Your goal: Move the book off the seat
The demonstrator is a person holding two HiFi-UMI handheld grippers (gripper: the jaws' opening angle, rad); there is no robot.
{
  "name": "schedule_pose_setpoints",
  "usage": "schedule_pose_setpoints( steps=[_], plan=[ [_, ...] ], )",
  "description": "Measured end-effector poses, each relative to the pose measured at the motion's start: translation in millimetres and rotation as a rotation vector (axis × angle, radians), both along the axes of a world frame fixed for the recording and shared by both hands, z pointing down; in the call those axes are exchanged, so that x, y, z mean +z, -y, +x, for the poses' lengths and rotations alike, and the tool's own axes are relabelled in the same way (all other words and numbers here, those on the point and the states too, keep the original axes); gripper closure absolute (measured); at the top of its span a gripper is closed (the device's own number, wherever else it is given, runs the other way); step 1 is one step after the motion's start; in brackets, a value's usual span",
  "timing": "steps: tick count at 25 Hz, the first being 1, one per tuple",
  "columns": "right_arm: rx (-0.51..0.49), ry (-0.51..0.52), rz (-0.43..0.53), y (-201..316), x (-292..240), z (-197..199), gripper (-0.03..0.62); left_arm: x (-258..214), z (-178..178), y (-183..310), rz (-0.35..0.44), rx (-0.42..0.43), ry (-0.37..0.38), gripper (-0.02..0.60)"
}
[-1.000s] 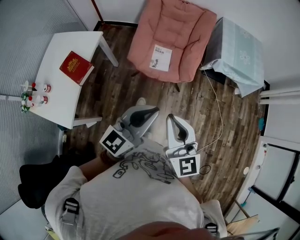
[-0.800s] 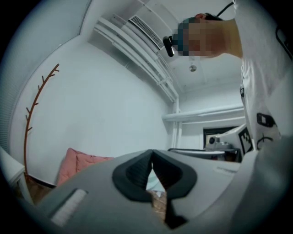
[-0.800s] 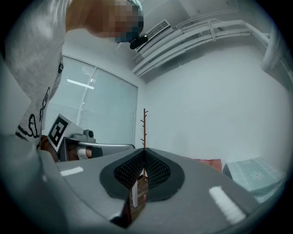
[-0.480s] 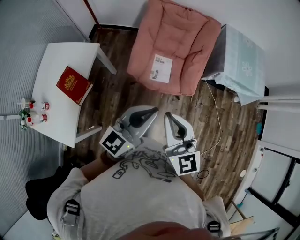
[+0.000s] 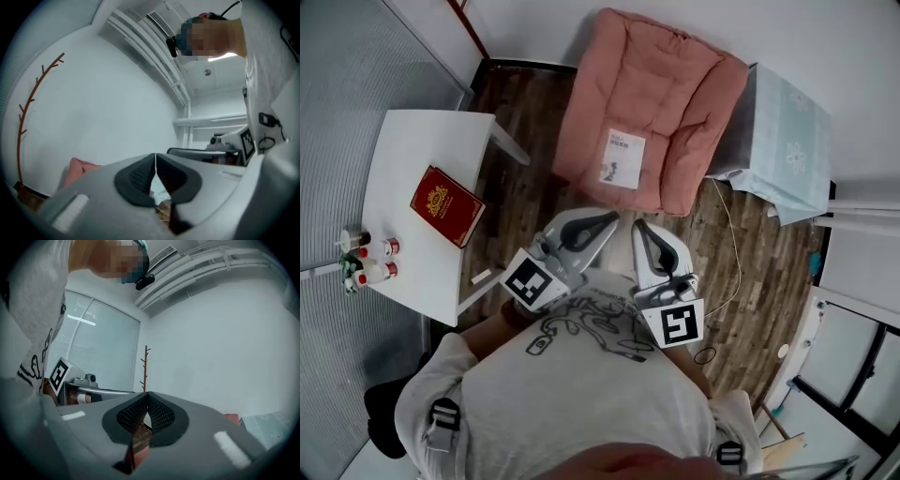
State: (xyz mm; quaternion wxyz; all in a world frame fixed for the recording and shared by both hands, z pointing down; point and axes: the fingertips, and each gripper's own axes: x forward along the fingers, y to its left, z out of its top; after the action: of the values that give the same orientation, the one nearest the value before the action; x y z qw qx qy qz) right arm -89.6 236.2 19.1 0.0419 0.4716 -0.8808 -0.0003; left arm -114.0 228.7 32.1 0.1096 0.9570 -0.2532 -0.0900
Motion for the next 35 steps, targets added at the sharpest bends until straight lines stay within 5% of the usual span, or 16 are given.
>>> schedule_pose_setpoints(
  steps=[20,35],
  plan=[
    [0.061,0.046,-0.088,71,32,-1,0.589,41,-6,72,-0.107,0.046,0.056,0.574],
    [0.016,0.073,-0.142,126,66,53,0.589,71,41,125,-0.139,-0.013,0.112,0.56]
  ],
)
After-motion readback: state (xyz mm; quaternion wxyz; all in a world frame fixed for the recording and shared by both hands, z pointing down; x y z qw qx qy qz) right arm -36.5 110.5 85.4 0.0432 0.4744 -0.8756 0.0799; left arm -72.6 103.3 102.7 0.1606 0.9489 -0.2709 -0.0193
